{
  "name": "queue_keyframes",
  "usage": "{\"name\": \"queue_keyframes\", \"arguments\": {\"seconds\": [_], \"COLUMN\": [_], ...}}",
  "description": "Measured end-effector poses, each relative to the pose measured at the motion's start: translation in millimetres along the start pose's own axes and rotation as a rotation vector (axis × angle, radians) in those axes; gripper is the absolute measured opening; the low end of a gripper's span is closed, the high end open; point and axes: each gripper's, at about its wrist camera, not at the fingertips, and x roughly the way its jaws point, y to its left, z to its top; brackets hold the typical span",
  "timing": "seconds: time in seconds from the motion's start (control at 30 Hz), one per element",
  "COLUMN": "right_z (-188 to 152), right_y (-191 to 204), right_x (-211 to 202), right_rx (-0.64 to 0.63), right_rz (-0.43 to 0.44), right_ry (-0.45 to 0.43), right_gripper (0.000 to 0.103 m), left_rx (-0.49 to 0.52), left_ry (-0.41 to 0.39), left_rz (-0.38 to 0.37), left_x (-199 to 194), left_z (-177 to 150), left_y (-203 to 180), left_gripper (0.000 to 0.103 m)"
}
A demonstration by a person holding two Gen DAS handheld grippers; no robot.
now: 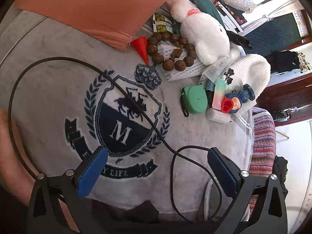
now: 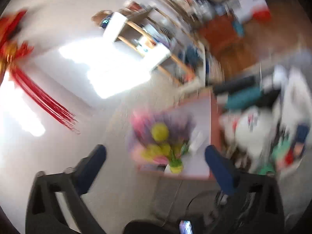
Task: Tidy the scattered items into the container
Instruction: 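Grasp the purple flower toy with the right gripper and drop it into the box, then grasp the green tape measure with the left gripper and drop it into the box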
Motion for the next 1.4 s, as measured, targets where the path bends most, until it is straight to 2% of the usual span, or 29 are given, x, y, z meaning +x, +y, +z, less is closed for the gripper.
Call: {"name": "queue_keyframes", "arguments": {"seconds": [0.07, 0.17, 0.3, 0.37, 0.47, 0.5, 0.53, 0.57, 0.6, 0.63, 0.67, 0.77, 0.83, 0.9, 0.97, 1.07, 1.1, 1.13, 1.27, 1.4], "right_z": [0, -8, -36, -60, -111, -132, -148, -159, -162, -155, -144, -124, -128, -137, -136, -129, -128, -127, -130, -134], "right_y": [1, -39, -143, -199, -286, -319, -345, -365, -376, -380, -379, -372, -376, -382, -383, -382, -381, -380, -379, -381], "right_x": [-5, -23, -59, -76, -101, -110, -116, -117, -116, -114, -112, -106, -99, -95, -93, -98, -98, -96, -90, -96], "right_rx": [-0.033, 0.044, 0.231, 0.338, 0.534, 0.677, 0.847, 0.992, 1.073, 1.084, 1.047, 0.949, 0.991, 1.047, 1.056, 1.034, 1.023, 1.01, 1.006, 1.011], "right_rz": [0.015, 0.017, -0.092, -0.15, -0.237, -0.283, -0.279, -0.18, -0.049, 0.016, 0.031, -0.024, 0.032, 0.071, 0.065, 0.075, 0.082, 0.087, 0.091, 0.062], "right_ry": [-0.006, -0.006, -0.018, -0.026, -0.018, 0.017, 0.04, 0.016, -0.029, -0.056, -0.071, -0.056, -0.045, -0.037, -0.036, -0.051, -0.048, -0.038, 0.001, -0.012], "right_gripper": [0.099, 0.099, 0.096, 0.089, 0.08, 0.078, 0.077, 0.077, 0.077, 0.077, 0.077, 0.077, 0.077, 0.077, 0.077, 0.077, 0.077, 0.077, 0.077, 0.077], "left_rx": [0.011, 0.035, 0.085, 0.128, 0.273, 0.328, 0.389, 0.449, 0.493, 0.521, 0.536, 0.523, 0.512, 0.531, 0.558, 0.659, 0.691, 0.71, 0.656, 0.545], "left_ry": [-0.002, -0.005, -0.02, -0.035, -0.073, -0.092, -0.109, -0.127, -0.137, -0.135, -0.126, -0.057, 0.004, 0.057, 0.102, 0.086, 0.089, 0.091, 0.125, 0.09], "left_rz": [0.001, 0.015, 0.032, 0.049, 0.078, 0.091, 0.097, 0.105, 0.111, 0.106, 0.098, 0.126, 0.168, 0.229, 0.266, 0.299, 0.323, 0.334, 0.312, 0.259], "left_x": [0, 0, -1, -4, -11, -13, -12, -10, -6, 0, 9, 48, 76, 102, 123, 130, 132, 131, 117, 79], "left_z": [-1, -2, -5, -7, -15, -17, -18, -17, -14, -9, 0, 29, 46, 57, 65, 68, 66, 65, 60, 56], "left_y": [-2, -7, -15, -22, -46, -58, -71, -86, -98, -109, -118, -133, -132, -127, -123, -135, -138, -140, -128, -112], "left_gripper": [0.103, 0.103, 0.103, 0.103, 0.103, 0.103, 0.103, 0.103, 0.103, 0.103, 0.103, 0.102, 0.092, 0.075, 0.073, 0.073, 0.064, 0.062, 0.062, 0.062]}}
